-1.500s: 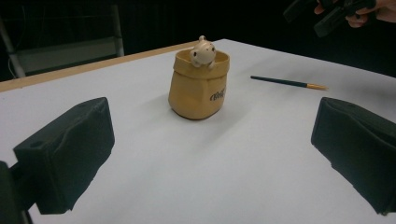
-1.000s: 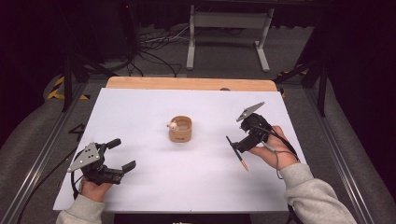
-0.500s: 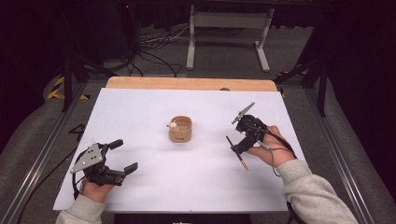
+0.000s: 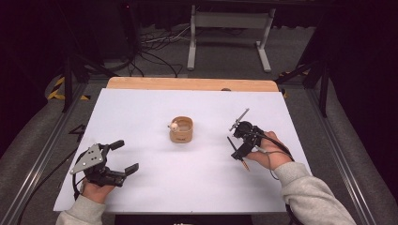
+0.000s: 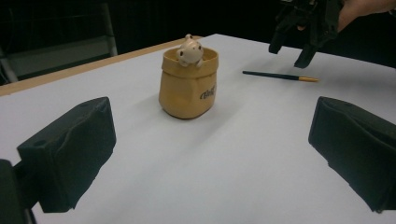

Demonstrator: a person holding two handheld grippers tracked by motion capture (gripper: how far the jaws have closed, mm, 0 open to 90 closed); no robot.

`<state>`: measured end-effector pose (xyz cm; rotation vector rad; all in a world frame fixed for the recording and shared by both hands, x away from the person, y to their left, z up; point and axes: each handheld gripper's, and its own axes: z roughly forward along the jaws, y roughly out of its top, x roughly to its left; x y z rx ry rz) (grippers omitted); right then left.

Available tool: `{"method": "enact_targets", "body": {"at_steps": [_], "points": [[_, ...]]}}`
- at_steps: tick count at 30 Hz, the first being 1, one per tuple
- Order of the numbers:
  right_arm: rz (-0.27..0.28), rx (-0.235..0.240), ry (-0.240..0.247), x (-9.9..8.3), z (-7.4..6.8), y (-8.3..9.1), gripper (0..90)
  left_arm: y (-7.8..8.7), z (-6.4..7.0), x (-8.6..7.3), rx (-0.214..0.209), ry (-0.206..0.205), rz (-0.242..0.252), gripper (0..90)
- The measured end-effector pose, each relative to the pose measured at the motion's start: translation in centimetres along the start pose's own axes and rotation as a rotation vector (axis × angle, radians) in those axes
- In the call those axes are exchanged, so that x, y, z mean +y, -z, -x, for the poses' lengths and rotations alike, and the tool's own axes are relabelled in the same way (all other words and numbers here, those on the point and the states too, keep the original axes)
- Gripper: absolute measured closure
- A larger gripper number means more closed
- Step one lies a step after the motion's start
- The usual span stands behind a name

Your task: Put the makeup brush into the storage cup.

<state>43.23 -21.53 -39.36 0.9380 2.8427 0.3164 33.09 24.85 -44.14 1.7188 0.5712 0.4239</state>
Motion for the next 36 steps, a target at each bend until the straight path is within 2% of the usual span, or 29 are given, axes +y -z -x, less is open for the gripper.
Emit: {"method": "enact_targets", "body": {"at_steps": [6, 10, 18, 24, 36], "points": [[-0.038, 0.016, -0.006, -0.1, 0.0, -0.7, 22.4, 0.1, 0.0, 0.0, 0.012, 0.006, 0.009, 1.2], [-0.062, 0.024, -0.012, -0.1, -0.1, -1.3, 25.3, 0.2, 0.0, 0.1, 0.014, -0.005, 0.005, 1.2], [-0.077, 0.026, -0.01, -0.3, -0.1, -1.7, 33.6, 0.2, -0.1, 0.0, 0.028, -0.002, 0.009, 0.4], [-0.08, 0.035, -0.008, -0.3, -0.2, -1.9, 47.1, 0.1, 0.0, 0.0, 0.029, 0.007, 0.01, 0.4], [-0.125, 0.028, -0.012, -0.4, -0.1, -2.3, 72.6, 0.2, 0.0, -0.1, 0.036, 0.009, 0.015, 0.2]]}}
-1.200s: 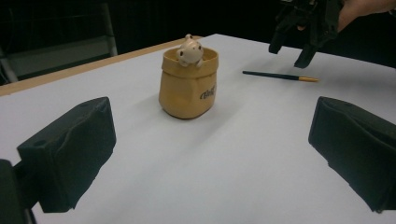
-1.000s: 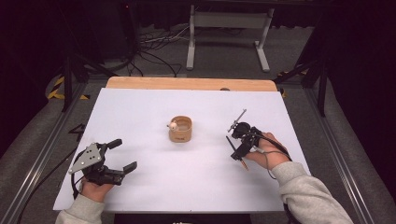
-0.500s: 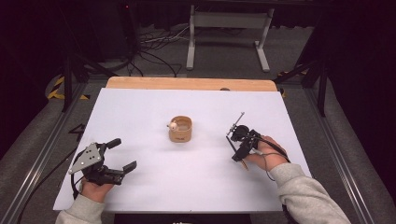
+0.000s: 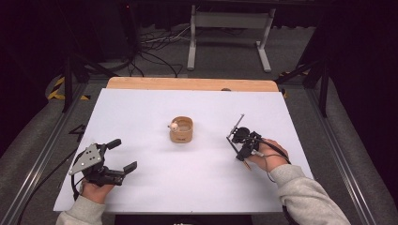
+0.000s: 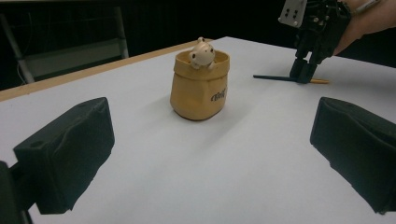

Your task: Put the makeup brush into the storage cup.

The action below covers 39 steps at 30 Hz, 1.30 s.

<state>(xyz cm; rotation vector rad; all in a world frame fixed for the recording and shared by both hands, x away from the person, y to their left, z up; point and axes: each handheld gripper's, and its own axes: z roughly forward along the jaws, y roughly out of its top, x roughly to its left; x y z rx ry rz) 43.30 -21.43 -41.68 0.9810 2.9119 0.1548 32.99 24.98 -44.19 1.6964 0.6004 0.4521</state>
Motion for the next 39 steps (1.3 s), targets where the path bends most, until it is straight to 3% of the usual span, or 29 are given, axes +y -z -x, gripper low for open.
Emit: {"method": "enact_targets", "body": {"at_steps": [6, 14, 25, 27, 39], "points": [[-0.002, 0.007, 0.003, 0.0, -0.1, -0.1, 82.4, 0.0, 0.0, 0.0, 0.002, -0.01, -0.006, 0.2], [-0.007, -0.007, 0.013, 0.1, -0.4, 0.0, 83.2, 0.1, 0.0, 0.0, 0.03, -0.025, 0.013, 0.0], [0.028, -0.021, 0.043, 0.3, -1.0, 1.7, 83.4, -0.3, 0.0, -0.1, 0.018, 0.01, -0.005, 1.1], [0.032, -0.023, 0.055, 0.3, -1.2, 2.1, 83.4, -0.5, 0.1, 0.1, 0.003, 0.018, -0.01, 1.1], [0.056, -0.029, 0.149, 1.0, -3.5, 4.8, 83.4, -1.7, 2.0, 1.1, -0.099, -0.063, -0.05, 0.7]]}}
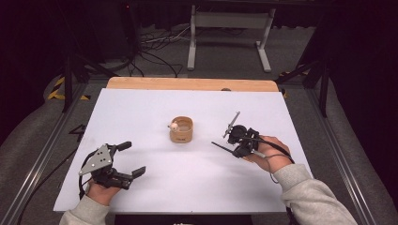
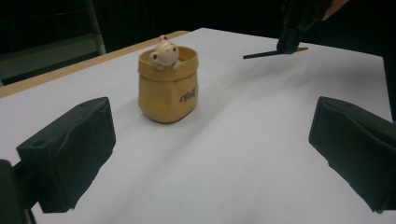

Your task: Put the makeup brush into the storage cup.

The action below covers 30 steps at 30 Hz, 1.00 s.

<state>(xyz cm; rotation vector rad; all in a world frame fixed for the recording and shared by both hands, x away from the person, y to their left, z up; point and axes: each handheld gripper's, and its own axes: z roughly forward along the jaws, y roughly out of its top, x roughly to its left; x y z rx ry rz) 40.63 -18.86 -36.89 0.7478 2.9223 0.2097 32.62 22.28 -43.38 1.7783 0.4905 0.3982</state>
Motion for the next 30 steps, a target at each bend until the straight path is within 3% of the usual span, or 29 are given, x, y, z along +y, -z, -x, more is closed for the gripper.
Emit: {"method": "enact_targets", "body": {"at_steps": [4, 13, 17, 22, 28, 30], "points": [[0.007, 0.008, 0.041, 0.7, -1.0, 0.6, 83.4, -0.6, 0.4, 0.1, -0.031, -0.004, -0.021, 3.7], [0.02, 0.019, 0.138, 2.4, -3.6, 1.4, 83.3, -1.0, 0.5, 0.2, -0.049, 0.001, 0.001, 2.5], [0.028, 0.031, 0.194, 3.3, -5.0, 1.7, 83.3, -1.4, 0.5, 0.2, -0.085, 0.016, -0.003, 2.5], [0.031, 0.037, 0.238, 4.0, -6.1, 1.9, 83.3, -1.8, 0.6, 0.3, -0.094, 0.006, -0.004, 2.4], [0.022, 0.043, 0.289, 4.7, -7.5, 2.1, 83.3, -2.6, 0.7, 0.4, -0.134, -0.007, -0.008, 3.0], [0.023, 0.048, 0.31, 5.0, -7.9, 2.1, 83.3, -3.0, 0.6, 0.4, -0.171, -0.01, -0.01, 2.2]]}}
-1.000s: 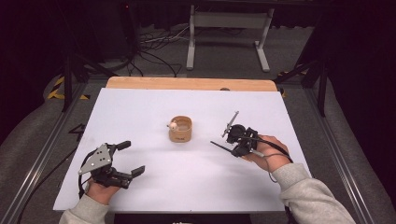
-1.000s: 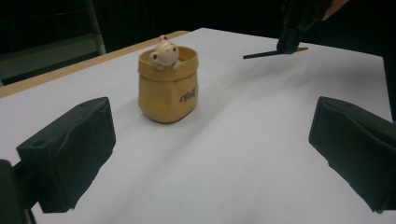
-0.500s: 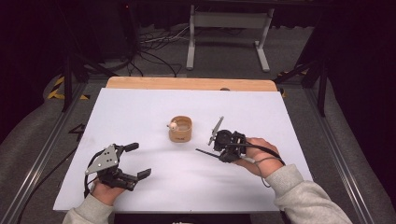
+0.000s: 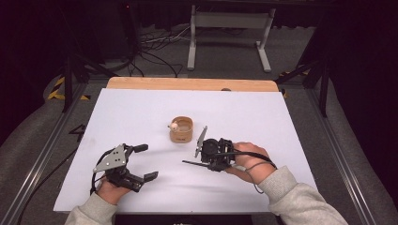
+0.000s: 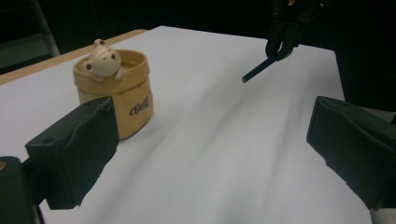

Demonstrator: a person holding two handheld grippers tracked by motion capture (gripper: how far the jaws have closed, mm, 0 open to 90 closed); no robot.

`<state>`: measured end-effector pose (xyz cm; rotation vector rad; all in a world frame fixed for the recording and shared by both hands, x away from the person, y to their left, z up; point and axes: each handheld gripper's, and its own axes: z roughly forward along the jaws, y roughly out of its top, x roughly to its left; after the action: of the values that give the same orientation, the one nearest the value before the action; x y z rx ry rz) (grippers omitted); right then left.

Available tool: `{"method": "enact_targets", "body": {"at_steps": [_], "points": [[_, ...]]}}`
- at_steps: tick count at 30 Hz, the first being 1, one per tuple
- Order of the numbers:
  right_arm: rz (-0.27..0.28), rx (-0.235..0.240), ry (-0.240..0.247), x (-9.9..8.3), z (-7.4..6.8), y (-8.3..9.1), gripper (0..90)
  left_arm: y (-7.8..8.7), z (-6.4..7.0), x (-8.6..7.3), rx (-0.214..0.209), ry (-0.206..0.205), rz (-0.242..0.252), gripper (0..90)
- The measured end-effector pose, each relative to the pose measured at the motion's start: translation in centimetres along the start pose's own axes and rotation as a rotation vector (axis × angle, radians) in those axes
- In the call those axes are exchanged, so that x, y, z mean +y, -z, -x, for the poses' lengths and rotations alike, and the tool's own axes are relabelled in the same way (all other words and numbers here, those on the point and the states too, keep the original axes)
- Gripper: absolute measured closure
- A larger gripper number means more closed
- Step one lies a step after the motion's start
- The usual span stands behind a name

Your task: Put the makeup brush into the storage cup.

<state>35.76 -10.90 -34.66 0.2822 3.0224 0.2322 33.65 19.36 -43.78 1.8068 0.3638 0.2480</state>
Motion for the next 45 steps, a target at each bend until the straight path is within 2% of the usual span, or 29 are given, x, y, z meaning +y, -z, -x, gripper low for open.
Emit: {"method": "enact_targets", "body": {"at_steps": [2, 3, 5, 10, 14, 15, 20, 23, 35, 42, 45], "points": [[0.004, 0.001, 0.002, 0.1, -0.1, 0.0, 83.3, -0.1, 0.0, 0.0, -0.015, 0.008, 0.002, 3.9], [0.004, 0.005, 0.01, 0.3, -0.2, 0.0, 83.3, -0.2, 0.1, 0.1, -0.035, 0.001, 0.0, 4.2], [0.002, 0.007, 0.018, 0.5, -0.3, 0.0, 83.3, -0.3, 0.2, 0.2, -0.046, -0.01, 0.003, 4.5], [0.002, 0.02, 0.046, 0.8, -0.7, -0.3, 83.3, -0.7, 0.2, 0.3, -0.05, -0.025, -0.008, 3.3], [0.006, 0.026, 0.057, 1.1, -0.9, -0.4, 83.3, -1.1, 0.1, 0.4, -0.074, -0.02, 0.001, 3.9], [0.0, 0.031, 0.062, 1.2, -1.1, -0.5, 83.3, -1.3, 0.2, 0.6, -0.107, -0.026, -0.001, 5.0], [0.002, 0.038, 0.077, 1.4, -1.2, -0.5, 83.3, -1.8, 0.3, 0.9, -0.157, -0.056, -0.028, 6.3], [-0.002, 0.044, 0.081, 1.5, -1.5, -0.6, 83.3, -2.4, 0.5, 1.0, -0.175, -0.068, -0.038, 6.4], [0.004, 0.049, 0.092, 1.7, -1.8, -0.6, 83.3, -3.8, 0.4, 1.3, -0.234, -0.068, -0.064, 9.6], [-0.002, 0.054, 0.103, 1.9, -1.9, -0.6, 83.3, -4.9, 0.8, 1.7, -0.259, -0.105, -0.085, 11.8], [0.002, 0.057, 0.111, 2.0, -1.9, -0.7, 83.3, -5.2, 0.8, 1.8, -0.283, -0.089, -0.092, 13.9]]}}
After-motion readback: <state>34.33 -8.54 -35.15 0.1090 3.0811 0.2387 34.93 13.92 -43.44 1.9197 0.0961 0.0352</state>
